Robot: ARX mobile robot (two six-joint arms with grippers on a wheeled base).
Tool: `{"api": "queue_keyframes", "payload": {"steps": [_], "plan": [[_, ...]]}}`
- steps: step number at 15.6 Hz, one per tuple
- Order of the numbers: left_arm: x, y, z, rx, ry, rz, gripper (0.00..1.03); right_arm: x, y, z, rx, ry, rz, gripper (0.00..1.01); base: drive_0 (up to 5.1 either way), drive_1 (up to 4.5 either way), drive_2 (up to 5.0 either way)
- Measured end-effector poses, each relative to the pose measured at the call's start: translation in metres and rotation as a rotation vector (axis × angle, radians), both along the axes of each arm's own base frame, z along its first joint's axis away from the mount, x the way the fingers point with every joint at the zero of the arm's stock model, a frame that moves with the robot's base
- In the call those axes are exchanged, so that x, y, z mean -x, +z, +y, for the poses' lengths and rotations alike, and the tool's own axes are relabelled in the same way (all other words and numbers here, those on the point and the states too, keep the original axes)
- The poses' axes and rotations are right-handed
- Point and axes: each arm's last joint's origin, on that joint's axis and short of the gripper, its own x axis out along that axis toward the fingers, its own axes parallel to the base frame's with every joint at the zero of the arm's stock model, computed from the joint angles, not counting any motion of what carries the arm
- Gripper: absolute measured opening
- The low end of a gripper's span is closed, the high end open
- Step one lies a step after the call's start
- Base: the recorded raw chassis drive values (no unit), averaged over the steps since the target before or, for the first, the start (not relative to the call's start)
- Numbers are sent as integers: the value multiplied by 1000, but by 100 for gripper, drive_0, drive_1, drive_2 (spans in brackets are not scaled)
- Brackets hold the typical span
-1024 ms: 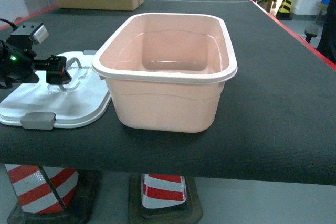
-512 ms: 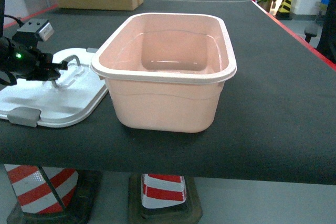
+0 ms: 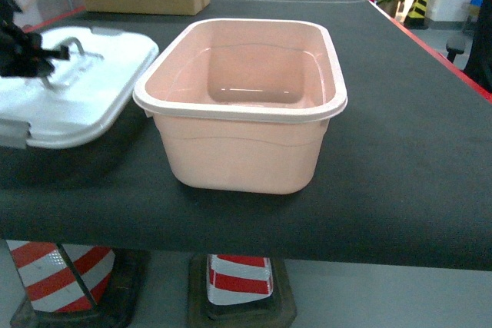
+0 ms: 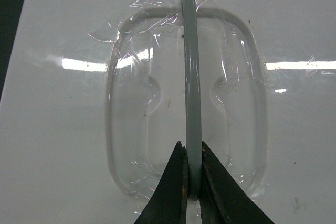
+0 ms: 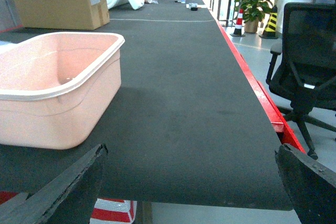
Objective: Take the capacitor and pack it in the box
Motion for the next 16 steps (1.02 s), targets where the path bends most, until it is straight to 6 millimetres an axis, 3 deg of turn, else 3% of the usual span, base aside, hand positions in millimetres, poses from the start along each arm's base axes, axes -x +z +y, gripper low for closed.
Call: {"api": "queue_keyframes", "payload": {"steps": [8,10,11,13,14,16], "plan": [[35,66,0,27,75,-176,2,0,0,0,0,0,0,98,0,0,0],[45,77,-4,42,94,-200,2,0,0,0,0,0,0,98,0,0,0],[60,88,-14,66,105,-221,2,0,0,0,0,0,0,98,0,0,0],[88,101,-43,113,106,-245,2,0,0,0,0,0,0,98,0,0,0],[112,118,-82,150,63,-273,2,0,0,0,0,0,0,98,0,0,0],[109,102,-171,189,-40,-177,2,0,0,0,0,0,0,98,0,0,0]]}}
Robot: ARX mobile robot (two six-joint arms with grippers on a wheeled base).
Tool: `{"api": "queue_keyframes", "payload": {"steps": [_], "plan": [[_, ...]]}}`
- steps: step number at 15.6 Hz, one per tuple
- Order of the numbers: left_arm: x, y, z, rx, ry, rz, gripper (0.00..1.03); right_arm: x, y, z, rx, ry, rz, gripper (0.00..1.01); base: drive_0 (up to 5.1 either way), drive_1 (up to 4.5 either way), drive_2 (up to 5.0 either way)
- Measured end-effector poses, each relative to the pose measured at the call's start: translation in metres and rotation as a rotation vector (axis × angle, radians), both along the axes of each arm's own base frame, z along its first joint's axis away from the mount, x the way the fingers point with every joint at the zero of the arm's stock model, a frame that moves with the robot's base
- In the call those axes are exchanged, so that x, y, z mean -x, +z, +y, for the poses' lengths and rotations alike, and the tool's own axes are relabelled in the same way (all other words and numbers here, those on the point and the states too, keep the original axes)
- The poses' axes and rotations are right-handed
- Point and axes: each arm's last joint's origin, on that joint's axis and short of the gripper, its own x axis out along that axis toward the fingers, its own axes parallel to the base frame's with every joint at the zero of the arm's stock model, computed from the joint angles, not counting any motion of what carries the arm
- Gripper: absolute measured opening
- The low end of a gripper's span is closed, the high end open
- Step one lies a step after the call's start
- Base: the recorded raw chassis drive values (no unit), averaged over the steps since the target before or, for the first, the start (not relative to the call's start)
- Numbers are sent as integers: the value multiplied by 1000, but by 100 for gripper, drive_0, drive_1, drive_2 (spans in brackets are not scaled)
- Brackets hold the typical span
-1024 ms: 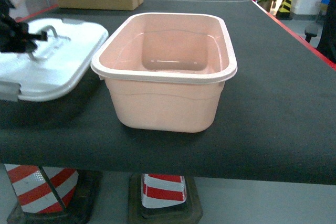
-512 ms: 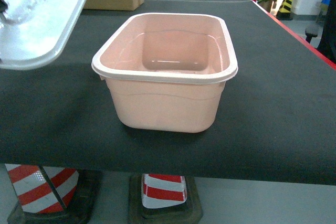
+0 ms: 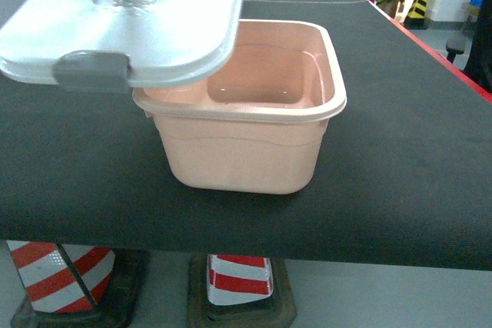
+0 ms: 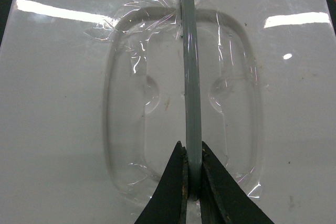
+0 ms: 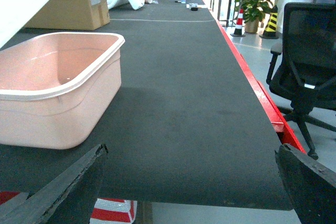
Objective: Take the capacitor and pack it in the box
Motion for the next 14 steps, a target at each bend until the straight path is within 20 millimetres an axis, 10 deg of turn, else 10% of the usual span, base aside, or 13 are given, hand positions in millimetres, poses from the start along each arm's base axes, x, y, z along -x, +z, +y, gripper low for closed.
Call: {"api": "queue_keyframes", "payload": {"steps": [14], "plan": [[-12,-18,-74,5,-61,71,2,0,0,0,0,0,0,98,0,0,0]]}}
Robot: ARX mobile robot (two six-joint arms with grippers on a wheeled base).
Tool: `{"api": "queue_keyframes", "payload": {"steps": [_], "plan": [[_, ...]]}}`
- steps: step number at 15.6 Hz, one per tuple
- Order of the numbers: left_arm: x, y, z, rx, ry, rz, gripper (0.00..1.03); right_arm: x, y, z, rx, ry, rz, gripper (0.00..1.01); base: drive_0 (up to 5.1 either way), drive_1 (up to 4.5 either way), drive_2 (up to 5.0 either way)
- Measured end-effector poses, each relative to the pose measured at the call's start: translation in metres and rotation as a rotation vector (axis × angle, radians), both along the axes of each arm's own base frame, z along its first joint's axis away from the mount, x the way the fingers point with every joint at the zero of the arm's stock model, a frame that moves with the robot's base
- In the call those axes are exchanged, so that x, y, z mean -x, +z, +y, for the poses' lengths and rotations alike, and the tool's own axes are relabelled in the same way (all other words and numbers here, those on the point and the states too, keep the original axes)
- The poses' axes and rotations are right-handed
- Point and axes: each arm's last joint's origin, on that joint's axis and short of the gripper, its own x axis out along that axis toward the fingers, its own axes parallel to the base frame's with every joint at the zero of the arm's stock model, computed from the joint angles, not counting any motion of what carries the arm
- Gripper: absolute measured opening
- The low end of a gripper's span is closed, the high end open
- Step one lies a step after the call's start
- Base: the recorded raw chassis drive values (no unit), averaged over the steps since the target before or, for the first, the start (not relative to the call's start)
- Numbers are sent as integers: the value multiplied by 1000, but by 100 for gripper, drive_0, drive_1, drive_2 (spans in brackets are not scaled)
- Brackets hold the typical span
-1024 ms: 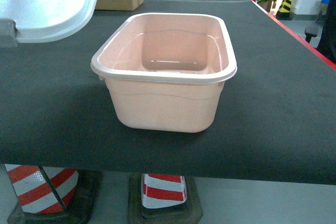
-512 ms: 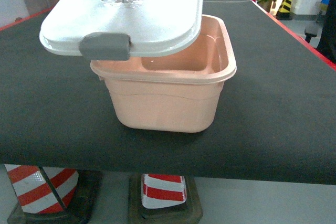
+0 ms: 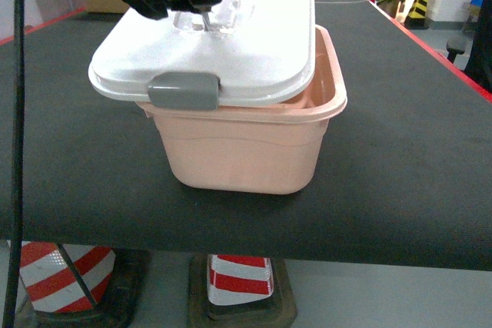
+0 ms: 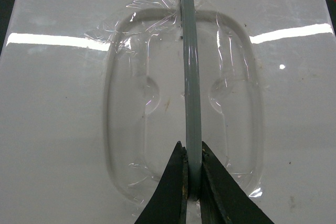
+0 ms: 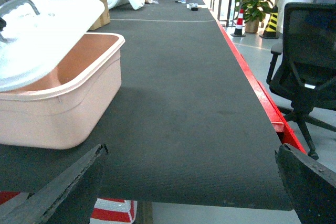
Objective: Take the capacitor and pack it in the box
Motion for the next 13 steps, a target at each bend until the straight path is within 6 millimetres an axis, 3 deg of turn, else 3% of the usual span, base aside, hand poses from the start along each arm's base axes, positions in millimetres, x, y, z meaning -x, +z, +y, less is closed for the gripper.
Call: {"api": "queue_keyframes", "payload": {"steps": [2,3,4,9,11,13], "plan": [[-5,-5,-15,-9,-11,11,2,0,0,0,0,0,0,98,0,0,0],[-11,1,-25,-4,-16,-12,2,0,0,0,0,0,0,98,0,0,0],[-15,-12,-34,-29,-16,24,2,0,0,0,0,0,0,98,0,0,0],[-14,-11,-40,-26,-31,20,2,0,0,0,0,0,0,98,0,0,0],[-14,-10,-40,-17,-27,15,16,0,0,0,0,0,0,98,0,0,0],[-15,-10,-40,-18,-21,10,41,0,0,0,0,0,0,98,0,0,0]]}}
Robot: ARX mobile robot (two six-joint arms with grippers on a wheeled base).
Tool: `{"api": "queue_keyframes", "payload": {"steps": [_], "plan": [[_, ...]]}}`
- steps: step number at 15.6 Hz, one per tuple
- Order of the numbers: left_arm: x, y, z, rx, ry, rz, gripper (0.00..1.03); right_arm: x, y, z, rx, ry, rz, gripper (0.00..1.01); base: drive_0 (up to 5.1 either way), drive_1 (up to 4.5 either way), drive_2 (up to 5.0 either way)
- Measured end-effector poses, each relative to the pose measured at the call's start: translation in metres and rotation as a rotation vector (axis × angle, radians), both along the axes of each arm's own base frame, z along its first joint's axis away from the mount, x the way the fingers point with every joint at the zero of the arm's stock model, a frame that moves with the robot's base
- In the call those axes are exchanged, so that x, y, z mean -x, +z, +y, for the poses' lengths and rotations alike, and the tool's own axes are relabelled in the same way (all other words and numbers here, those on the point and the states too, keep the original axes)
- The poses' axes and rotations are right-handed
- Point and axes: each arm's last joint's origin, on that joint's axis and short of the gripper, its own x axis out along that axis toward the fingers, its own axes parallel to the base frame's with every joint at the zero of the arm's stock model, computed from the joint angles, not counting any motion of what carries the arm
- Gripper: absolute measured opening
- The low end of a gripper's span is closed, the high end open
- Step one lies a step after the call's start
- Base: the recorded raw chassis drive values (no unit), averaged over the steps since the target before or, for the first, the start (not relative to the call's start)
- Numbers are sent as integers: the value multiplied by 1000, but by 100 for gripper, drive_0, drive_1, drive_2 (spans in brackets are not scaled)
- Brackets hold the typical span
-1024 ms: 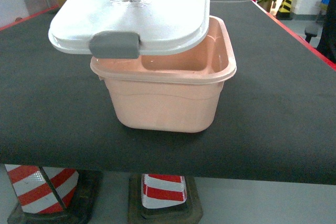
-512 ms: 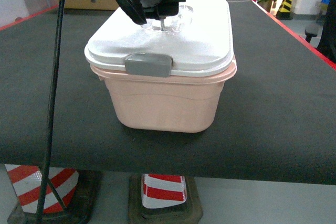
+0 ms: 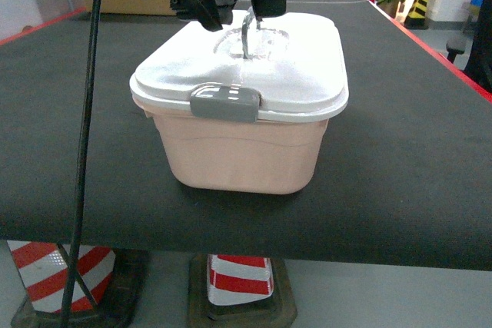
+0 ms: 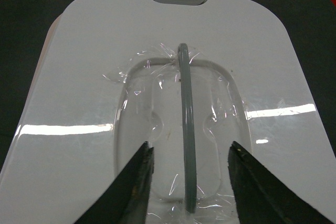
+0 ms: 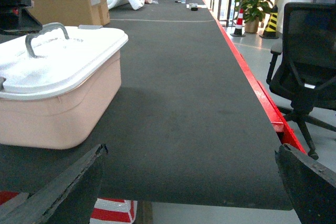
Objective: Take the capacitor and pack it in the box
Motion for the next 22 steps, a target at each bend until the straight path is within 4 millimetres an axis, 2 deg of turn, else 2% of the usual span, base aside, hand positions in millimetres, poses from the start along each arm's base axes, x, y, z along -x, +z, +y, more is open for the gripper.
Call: {"api": "queue_keyframes", "payload": {"steps": [3,5,6,8,12,13,14,15,16,18,19,21,22], "plan": [[-4,4,4,10,32,-46,76,0,0,0,0,0,0,98,0,0,0],[-8,14,9,11,73,-134,66,0,0,0,0,0,0,98,0,0,0],[-9,21,13,13,83,-170,58,0,0,0,0,0,0,98,0,0,0],[-6,49,31,33,109,-248,35,0,0,0,0,0,0,98,0,0,0],[2,77,50,61,133,-349,17,0,0,0,0,0,0,98,0,0,0],[4,80,52,64,135,-356,15,0,0,0,0,0,0,98,0,0,0],[16,92,68,75,138,-400,2,0,0,0,0,0,0,98,0,0,0],[31,101,86,84,141,-449,7,0,0,0,0,0,0,98,0,0,0],[49,104,105,82,149,-486,19,0,0,0,0,0,0,98,0,0,0],[90,95,149,78,151,-505,46,0,0,0,0,0,0,98,0,0,0],[108,88,164,73,158,-498,59,0,0,0,0,0,0,98,0,0,0],[110,86,168,71,165,-496,88,0,0,0,0,0,0,98,0,0,0],[111,81,166,43,184,-479,87,0,0,0,0,0,0,98,0,0,0]]}}
